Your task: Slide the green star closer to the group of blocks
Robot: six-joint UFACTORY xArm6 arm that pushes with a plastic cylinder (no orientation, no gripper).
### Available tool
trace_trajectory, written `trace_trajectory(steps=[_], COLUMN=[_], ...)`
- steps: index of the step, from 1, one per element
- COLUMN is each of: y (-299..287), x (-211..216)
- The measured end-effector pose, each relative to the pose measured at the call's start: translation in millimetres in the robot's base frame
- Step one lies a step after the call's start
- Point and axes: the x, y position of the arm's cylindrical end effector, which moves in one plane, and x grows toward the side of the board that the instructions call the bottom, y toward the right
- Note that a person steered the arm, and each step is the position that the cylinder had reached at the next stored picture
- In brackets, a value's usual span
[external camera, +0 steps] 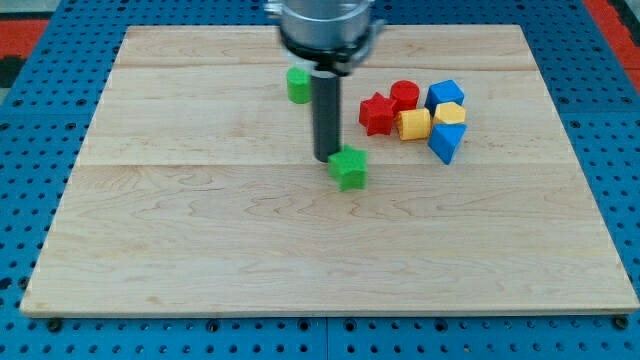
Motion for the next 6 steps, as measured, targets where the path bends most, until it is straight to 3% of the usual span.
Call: trace_trajectory(steps=[1, 2, 4, 5, 6], y=[-25, 24, 42, 98, 120], x=[51, 39, 23, 7, 30])
